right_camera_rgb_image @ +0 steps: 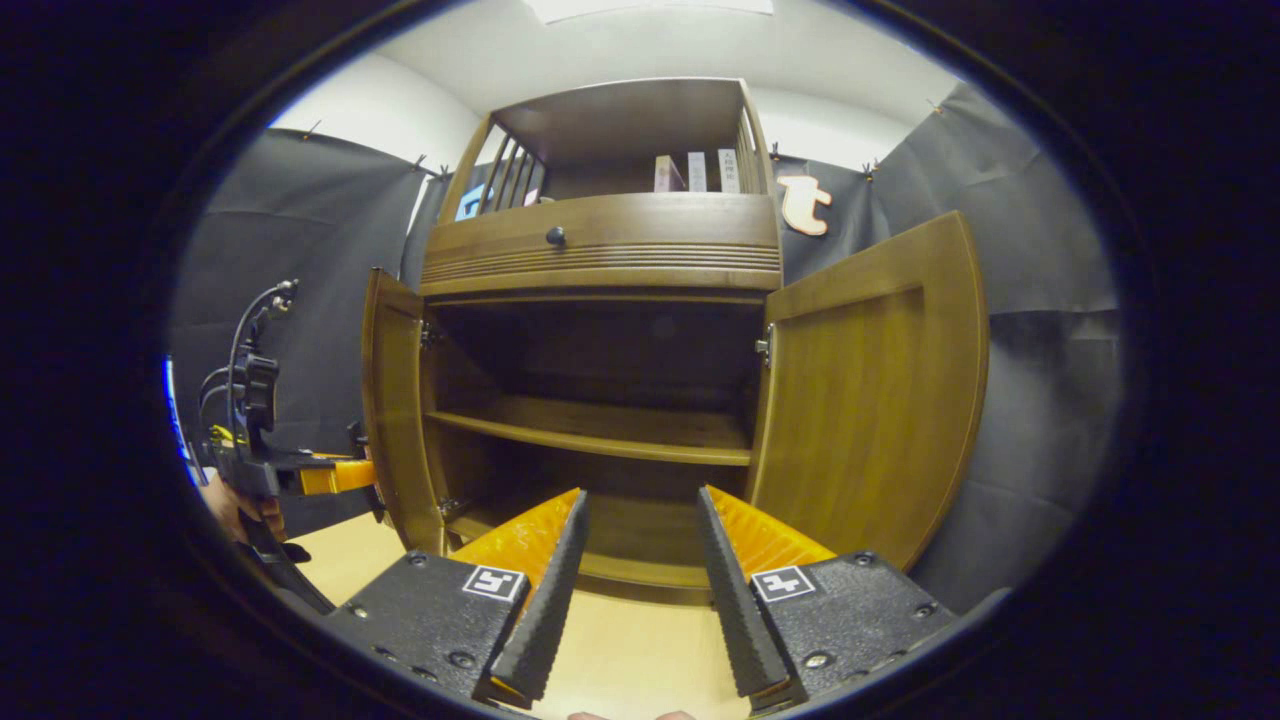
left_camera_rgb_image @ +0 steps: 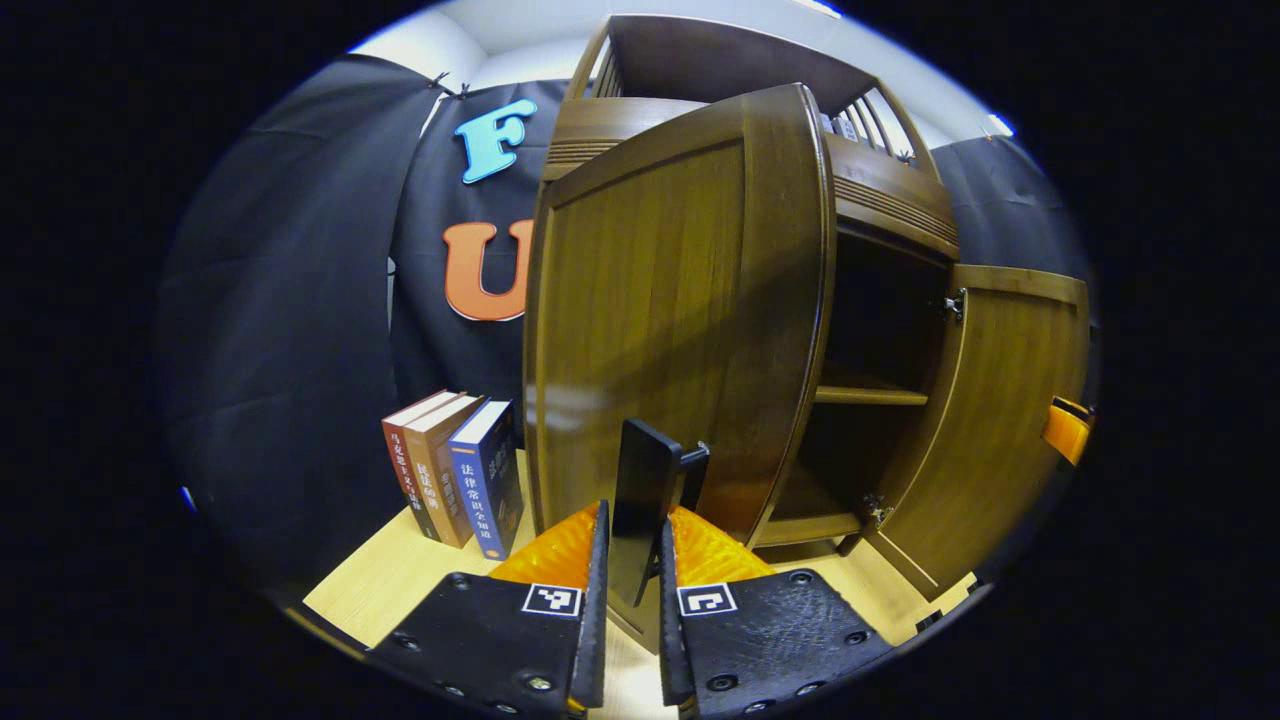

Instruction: Open the right door of the double-door shoe cabinet with the right hand, and open the left door with the left hand.

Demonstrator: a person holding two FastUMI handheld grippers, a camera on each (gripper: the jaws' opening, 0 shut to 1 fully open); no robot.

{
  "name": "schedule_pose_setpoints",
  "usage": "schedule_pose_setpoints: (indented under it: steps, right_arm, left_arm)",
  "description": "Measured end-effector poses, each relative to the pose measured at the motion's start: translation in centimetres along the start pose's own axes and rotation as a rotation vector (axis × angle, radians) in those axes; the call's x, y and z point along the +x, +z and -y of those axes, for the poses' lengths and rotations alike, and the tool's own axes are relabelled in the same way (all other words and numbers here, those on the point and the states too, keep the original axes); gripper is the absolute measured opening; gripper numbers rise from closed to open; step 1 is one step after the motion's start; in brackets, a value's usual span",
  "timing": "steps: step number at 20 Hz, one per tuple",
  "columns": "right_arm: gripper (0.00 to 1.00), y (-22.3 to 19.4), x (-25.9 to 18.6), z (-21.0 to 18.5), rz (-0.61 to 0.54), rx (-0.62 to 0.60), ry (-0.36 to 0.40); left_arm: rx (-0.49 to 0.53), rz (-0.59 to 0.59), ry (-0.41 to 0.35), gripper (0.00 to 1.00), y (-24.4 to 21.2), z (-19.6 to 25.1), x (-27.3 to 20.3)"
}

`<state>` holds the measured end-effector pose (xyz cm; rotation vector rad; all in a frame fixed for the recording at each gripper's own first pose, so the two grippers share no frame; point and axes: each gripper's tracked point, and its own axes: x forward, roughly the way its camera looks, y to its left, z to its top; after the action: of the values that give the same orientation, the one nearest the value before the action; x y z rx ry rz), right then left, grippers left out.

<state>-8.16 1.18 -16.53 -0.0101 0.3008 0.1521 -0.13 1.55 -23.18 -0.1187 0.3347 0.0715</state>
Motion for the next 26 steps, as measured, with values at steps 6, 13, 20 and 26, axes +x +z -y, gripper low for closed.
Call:
schedule_pose_setpoints:
  steps: [6,13,20,26]
  right_arm:
    - [0.71,0.4,0.7,-1.8,0.011,-0.010,0.042]
    - [0.72,0.6,1.5,-3.7,0.014,-0.011,0.071]
    - [0.72,0.4,2.5,-4.0,0.006,-0.004,0.079]
    - [0.72,0.2,3.0,-4.0,-0.005,-0.011,0.066]
  left_arm:
    - [0.025,0.012,0.067,0.21,0.2,-1.6,-0.8]
    - [0.022,0.017,0.121,0.21,0.0,-3.2,-1.2]
    - [0.039,0.011,0.161,0.20,-0.1,-4.8,-2.1]
    - [0.032,-0.008,0.263,0.14,-0.8,-7.5,-3.5]
